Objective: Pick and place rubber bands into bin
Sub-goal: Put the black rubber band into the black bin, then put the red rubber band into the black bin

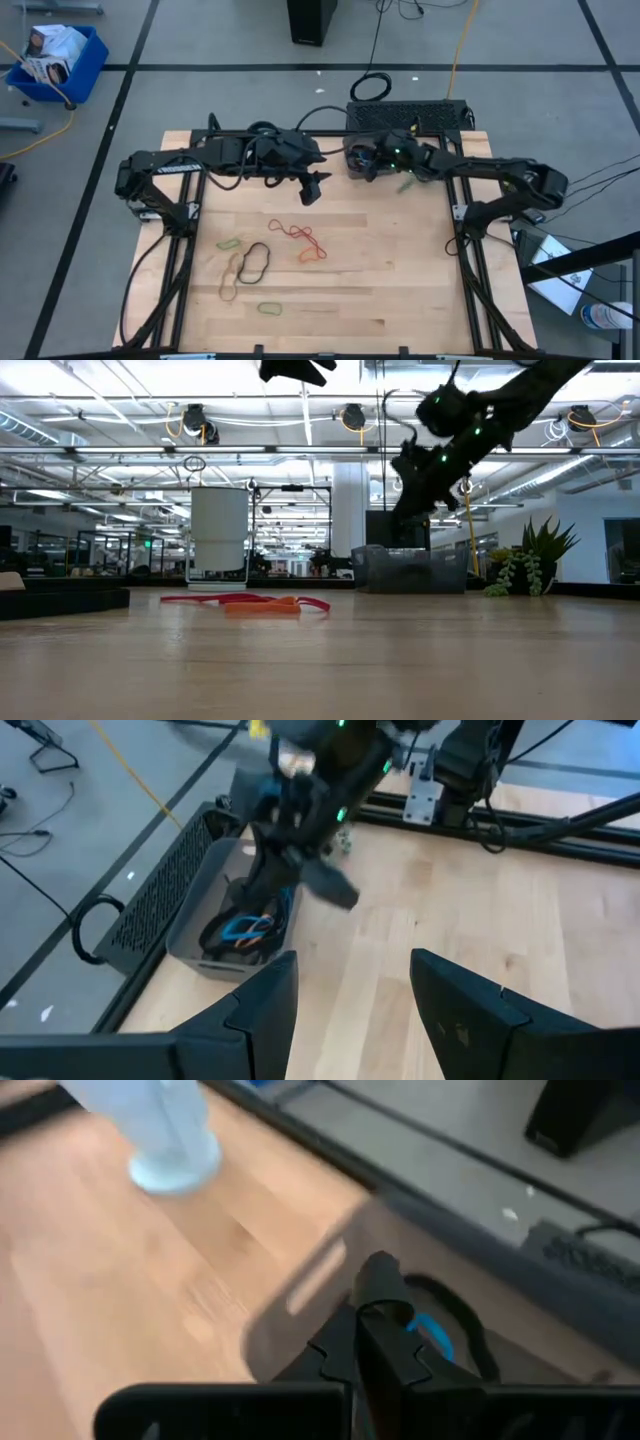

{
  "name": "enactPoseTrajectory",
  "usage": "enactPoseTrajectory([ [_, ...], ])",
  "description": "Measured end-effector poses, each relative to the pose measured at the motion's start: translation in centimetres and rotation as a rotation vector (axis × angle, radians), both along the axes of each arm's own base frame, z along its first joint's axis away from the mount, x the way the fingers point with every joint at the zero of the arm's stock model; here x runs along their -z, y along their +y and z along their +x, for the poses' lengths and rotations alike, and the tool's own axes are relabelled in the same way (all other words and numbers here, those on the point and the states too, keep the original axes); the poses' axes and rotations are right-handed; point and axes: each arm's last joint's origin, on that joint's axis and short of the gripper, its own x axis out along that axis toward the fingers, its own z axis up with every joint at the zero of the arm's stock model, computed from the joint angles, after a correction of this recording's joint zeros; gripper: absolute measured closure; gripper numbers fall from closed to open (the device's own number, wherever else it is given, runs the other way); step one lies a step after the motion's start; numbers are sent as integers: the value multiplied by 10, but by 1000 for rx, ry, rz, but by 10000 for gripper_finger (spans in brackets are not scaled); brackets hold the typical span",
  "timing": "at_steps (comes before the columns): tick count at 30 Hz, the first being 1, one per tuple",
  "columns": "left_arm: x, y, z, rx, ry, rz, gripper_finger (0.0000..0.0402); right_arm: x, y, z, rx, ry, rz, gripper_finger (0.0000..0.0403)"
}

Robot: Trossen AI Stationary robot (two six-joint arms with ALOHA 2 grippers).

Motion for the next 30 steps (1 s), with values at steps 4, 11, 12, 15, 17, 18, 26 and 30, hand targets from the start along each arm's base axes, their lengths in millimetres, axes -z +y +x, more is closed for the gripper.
enactPoseTrajectory([
  [4,0,-1,0,-3,-4,-10,201,19,-7,3,15,69,39,403],
  [11,0,-2,0,-6,-6,-18,201,38,-11,6,22,134,75,402],
  [12,0,-2,0,-6,-6,-18,201,39,-11,7,22,136,75,400],
  [15,0,-2,0,-6,-6,-18,201,38,-11,7,21,136,74,391],
  [17,0,-2,0,-6,-5,-18,201,37,-11,6,22,134,72,385],
  [18,0,-2,0,-6,-6,-18,201,36,-11,6,22,129,69,382],
  [26,1,-2,0,-6,4,-18,201,33,-11,6,3,128,40,316],
  [30,2,-2,-1,-5,23,-22,201,33,-11,6,4,128,42,270],
])
